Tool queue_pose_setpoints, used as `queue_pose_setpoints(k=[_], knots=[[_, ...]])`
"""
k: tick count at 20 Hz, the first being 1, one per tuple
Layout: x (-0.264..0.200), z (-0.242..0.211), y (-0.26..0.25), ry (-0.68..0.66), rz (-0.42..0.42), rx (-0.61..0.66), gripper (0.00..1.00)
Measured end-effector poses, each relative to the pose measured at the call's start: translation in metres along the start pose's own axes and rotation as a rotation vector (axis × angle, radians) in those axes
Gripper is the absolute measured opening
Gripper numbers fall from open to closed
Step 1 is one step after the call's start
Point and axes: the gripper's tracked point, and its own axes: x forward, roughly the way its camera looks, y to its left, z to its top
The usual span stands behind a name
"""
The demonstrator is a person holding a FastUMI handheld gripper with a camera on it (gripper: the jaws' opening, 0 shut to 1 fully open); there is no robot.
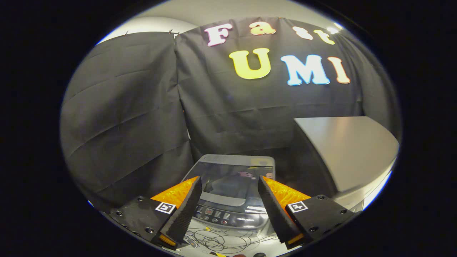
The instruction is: Put the clothes into the washing machine and then close the washing machine lid.
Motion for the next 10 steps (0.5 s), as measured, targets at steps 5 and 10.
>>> queue_pose_setpoints(k=[5,10], knots=[[-0.074,0.002,-0.072,-0.088,-0.104,0.035,0.98],[-0.130,0.013,-0.148,-0.164,-0.189,0.018,0.98]])
